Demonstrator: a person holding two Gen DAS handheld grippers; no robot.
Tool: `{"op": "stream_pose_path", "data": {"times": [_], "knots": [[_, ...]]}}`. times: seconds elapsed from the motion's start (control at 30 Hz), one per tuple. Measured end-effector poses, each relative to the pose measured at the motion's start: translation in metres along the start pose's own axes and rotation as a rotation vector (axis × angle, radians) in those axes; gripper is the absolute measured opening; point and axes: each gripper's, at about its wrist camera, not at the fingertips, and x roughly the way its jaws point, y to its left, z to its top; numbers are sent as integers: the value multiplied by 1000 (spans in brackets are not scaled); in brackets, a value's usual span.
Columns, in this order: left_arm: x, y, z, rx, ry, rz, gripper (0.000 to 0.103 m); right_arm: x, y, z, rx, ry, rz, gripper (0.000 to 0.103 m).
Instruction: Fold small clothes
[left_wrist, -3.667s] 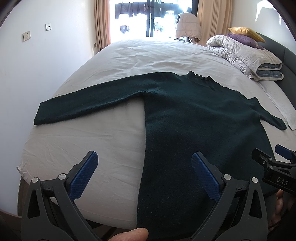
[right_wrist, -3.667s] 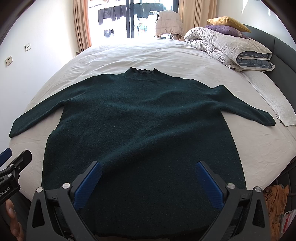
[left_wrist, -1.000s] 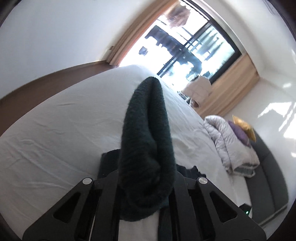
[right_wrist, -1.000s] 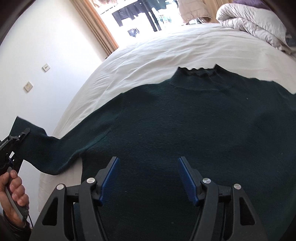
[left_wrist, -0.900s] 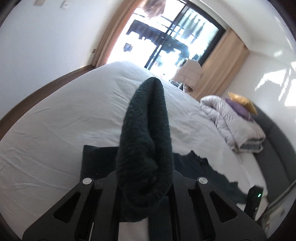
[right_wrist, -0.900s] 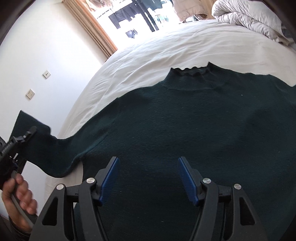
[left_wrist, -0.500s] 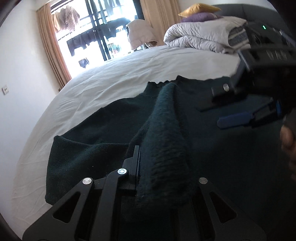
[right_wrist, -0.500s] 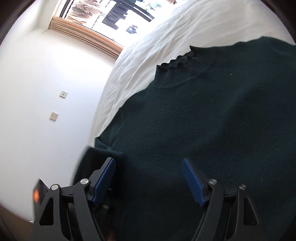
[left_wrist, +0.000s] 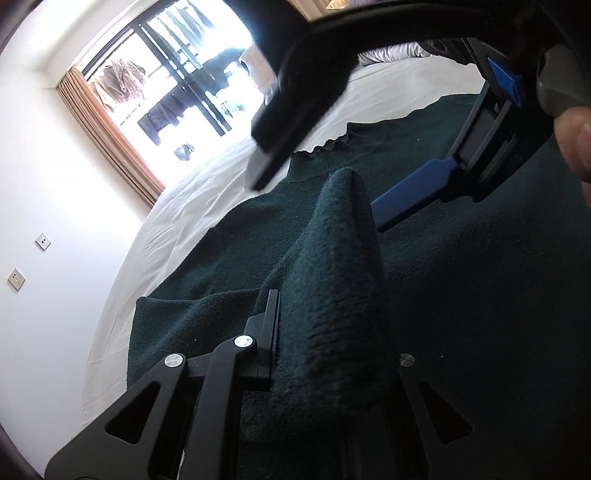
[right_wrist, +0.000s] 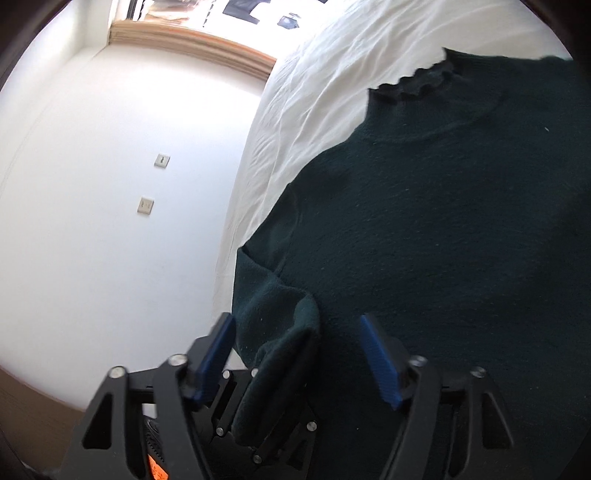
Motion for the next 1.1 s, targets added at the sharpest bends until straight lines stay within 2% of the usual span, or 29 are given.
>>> {"op": "stream_pose_path", "data": {"times": [0.1, 0.23, 0.27, 0.43, 0.53, 0.57, 0.63, 0.67, 0.7, 0.73, 0.8, 0.87, 0.97, 1.1], "knots": [[-8, -5, -5, -1, -4, 8, 8, 5, 7, -2, -44, 35, -16, 45], [-19, 4, 2, -3, -5, 11, 8, 7, 9, -3, -72, 33, -47, 14], [-19, 4, 3, -4, -5, 13, 8, 5, 9, -3, -73, 27, -56, 12], [-24, 2, 6, 22, -17, 29, 10, -2, 13, 0, -112, -1, -89, 9], [-27, 5, 9, 13, -17, 32, 16, -10, 12, 4, -114, -34, -107, 8], [-29, 7, 10, 8, -18, 31, 22, -15, 10, 6, -112, -49, -107, 8], [-37, 9, 9, 13, -28, 32, 47, -28, 8, 12, -108, -82, -116, 8], [-41, 13, 7, 21, -49, 42, 75, -34, 6, 16, -105, -98, -120, 8], [-47, 15, 5, 21, -76, 51, 83, -42, 4, 20, -105, -112, -126, 8], [-54, 19, 2, 14, -100, 45, 87, -51, 2, 25, -106, -130, -140, 8], [-56, 29, 0, -17, -94, 4, 87, -67, -6, 34, -101, -160, -172, 8], [-49, 44, -1, -93, -58, -38, 87, -82, -17, 44, -88, -185, -217, 8], [-28, 64, -3, -205, 24, -97, 87, -102, -41, 60, -45, -215, -267, 8], [-2, 71, -14, -285, 128, -137, 87, -120, -70, 79, 14, -247, -312, 8]]}}
